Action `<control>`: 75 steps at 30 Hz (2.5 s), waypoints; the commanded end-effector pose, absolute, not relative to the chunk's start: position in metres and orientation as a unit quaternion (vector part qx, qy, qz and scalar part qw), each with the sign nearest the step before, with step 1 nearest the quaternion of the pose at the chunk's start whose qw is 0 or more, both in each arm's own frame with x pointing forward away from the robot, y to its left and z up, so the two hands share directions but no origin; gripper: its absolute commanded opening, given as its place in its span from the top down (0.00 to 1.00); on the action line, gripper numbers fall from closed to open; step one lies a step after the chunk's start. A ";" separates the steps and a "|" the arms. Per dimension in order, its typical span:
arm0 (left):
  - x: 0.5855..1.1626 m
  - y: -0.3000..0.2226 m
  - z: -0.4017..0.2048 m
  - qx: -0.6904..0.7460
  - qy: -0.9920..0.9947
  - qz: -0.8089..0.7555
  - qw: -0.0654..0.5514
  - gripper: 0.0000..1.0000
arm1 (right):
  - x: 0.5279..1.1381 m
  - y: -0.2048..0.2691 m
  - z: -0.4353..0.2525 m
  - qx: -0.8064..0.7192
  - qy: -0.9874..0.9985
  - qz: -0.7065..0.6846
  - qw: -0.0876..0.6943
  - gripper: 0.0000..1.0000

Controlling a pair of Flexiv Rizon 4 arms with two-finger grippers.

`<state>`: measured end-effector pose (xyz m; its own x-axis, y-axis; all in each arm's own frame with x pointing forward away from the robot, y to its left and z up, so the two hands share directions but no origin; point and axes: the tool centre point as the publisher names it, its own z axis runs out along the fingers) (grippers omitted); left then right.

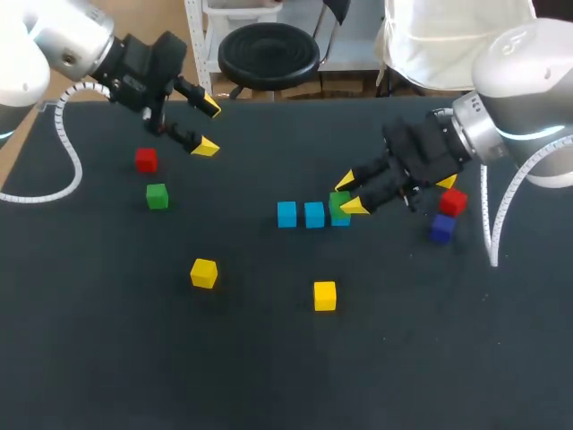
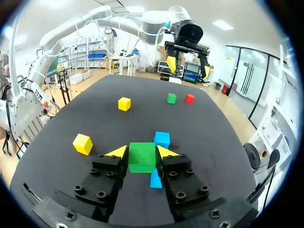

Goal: Place the blue cubes, place green cubes on the blue cubes, place the yellow cubes on the green cubes, then place the red cubes on the yellow cubes, and place purple cube on the red cubes.

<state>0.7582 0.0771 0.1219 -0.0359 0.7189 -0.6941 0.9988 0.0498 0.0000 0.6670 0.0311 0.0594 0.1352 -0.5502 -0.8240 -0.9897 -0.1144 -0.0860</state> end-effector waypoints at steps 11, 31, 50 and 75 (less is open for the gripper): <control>0.758 0.077 0.122 0.640 0.672 -0.258 0.271 0.00 | 0.678 0.041 0.065 -0.669 0.573 0.329 0.340 1.00; 0.758 0.077 0.122 0.640 0.672 -0.258 0.271 0.00 | 0.680 0.046 0.046 -0.641 0.608 0.333 0.329 1.00; 0.758 0.077 0.122 0.640 0.672 -0.258 0.271 0.00 | 0.694 0.045 0.040 -0.650 0.601 0.334 0.325 1.00; 0.758 0.077 0.122 0.640 0.672 -0.258 0.271 0.00 | 0.693 0.046 0.035 -0.651 0.607 0.331 0.314 1.00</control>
